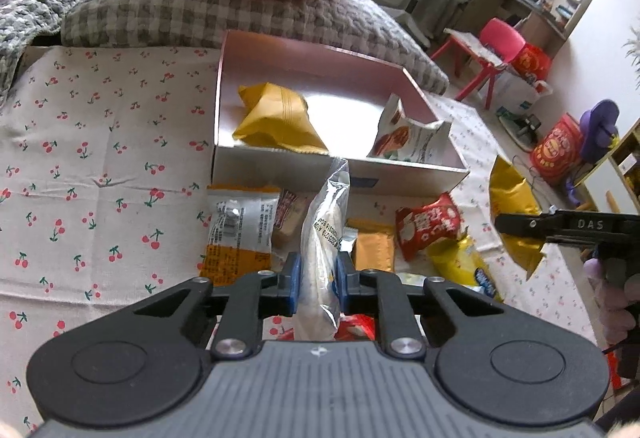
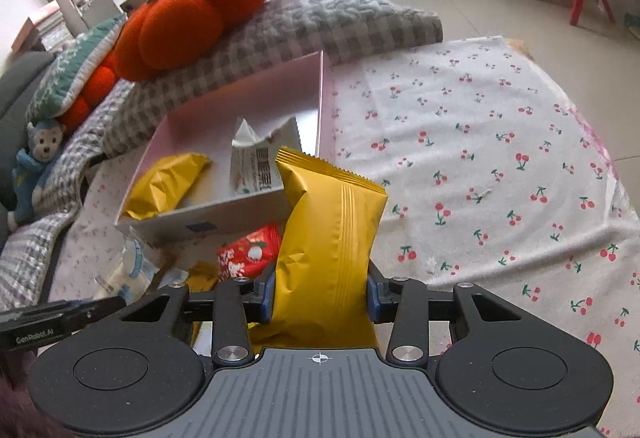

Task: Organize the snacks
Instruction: 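Lift both held packets and lower them into the white box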

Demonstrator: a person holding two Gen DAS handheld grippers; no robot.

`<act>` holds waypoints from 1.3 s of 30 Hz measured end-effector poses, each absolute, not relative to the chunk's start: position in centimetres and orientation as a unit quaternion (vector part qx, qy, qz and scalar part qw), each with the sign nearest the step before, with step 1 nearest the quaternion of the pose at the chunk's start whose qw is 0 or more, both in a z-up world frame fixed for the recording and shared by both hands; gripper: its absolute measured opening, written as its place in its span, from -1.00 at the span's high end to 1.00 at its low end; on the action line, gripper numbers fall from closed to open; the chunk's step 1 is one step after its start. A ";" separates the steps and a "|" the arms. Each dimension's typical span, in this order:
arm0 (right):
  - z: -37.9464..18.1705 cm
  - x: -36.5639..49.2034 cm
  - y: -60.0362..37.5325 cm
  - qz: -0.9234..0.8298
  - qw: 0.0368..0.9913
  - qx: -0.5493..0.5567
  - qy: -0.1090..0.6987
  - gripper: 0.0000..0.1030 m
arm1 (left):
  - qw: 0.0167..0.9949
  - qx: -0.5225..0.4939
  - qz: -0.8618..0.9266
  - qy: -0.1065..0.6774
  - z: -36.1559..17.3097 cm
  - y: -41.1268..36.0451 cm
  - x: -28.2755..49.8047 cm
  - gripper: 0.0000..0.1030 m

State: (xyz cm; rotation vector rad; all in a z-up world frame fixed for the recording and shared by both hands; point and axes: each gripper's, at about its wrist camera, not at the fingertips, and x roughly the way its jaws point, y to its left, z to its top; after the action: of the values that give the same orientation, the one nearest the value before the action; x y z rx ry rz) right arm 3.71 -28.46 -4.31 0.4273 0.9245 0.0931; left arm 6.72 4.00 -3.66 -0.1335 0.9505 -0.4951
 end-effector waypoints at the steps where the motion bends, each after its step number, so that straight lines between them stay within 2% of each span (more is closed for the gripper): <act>1: -4.3 3.7 -28.5 0.044 0.871 0.209 0.443 0.23 | 0.859 -0.068 -0.237 0.450 -3.4 4.1 6.7 0.69; 24: -1.0 7.4 -27.1 0.052 0.878 0.238 0.413 0.23 | 0.874 -0.119 -0.248 0.400 -0.7 1.4 9.6 0.69; 39: -1.8 14.0 -25.8 0.028 0.890 0.247 0.382 0.22 | 0.872 -0.180 -0.214 0.401 -3.3 -0.8 14.4 0.69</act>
State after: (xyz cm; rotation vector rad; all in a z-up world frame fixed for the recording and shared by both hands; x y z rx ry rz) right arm 14.04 -25.79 -1.78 0.5121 0.7931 0.0582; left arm 14.43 -0.75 -3.32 -0.3751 0.8389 -0.4475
